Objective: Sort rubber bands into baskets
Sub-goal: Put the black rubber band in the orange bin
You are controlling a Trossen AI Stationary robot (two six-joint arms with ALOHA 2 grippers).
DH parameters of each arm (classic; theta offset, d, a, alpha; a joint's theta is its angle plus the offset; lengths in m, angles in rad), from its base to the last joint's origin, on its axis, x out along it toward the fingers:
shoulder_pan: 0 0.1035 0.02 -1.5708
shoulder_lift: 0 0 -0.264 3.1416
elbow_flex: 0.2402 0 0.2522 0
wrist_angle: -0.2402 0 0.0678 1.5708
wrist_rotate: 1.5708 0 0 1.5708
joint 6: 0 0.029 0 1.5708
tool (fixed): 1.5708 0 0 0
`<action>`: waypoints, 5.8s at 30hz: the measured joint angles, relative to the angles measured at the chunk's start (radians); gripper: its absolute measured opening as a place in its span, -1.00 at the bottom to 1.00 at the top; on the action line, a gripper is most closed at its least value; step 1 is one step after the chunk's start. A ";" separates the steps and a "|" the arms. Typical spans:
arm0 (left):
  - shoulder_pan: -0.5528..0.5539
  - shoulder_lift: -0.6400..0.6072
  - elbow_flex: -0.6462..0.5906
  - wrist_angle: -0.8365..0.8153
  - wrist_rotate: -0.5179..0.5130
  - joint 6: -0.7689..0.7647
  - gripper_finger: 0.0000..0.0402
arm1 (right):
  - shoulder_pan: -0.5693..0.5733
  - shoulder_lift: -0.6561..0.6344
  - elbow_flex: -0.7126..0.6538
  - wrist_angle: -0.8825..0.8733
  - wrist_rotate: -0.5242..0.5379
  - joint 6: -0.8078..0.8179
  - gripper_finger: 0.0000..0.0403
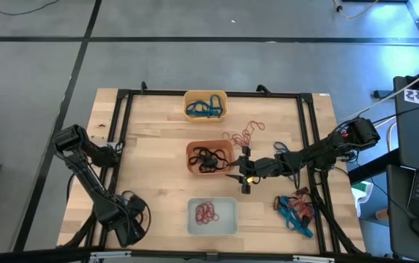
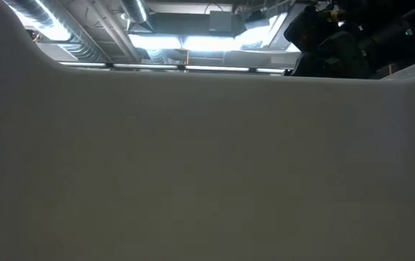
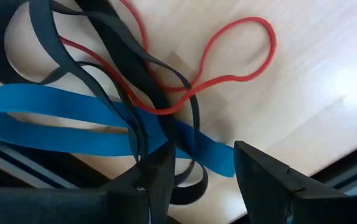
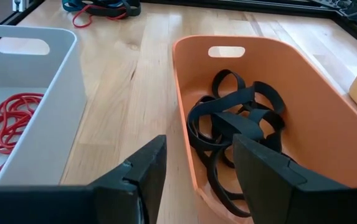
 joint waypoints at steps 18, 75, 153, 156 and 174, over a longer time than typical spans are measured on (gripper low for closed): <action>-0.002 -0.001 -0.052 0.107 0.002 0.104 -0.80 | 0.000 0.000 0.000 0.001 0.000 0.000 -0.10; 0.157 -0.389 0.072 0.100 -0.672 0.499 -0.98 | 0.000 0.000 0.000 0.002 0.001 0.000 -0.10; 0.612 -0.262 0.068 0.408 -0.539 1.225 -0.39 | 0.000 0.000 0.000 -0.013 0.003 -0.002 -0.10; 0.551 -0.261 0.068 0.406 -0.539 1.200 -0.39 | 0.000 0.000 0.000 -0.013 0.003 -0.001 -0.10; 0.396 -0.168 0.068 0.363 -0.638 1.119 -0.39 | 0.000 0.000 0.000 -0.003 0.004 -0.001 -0.10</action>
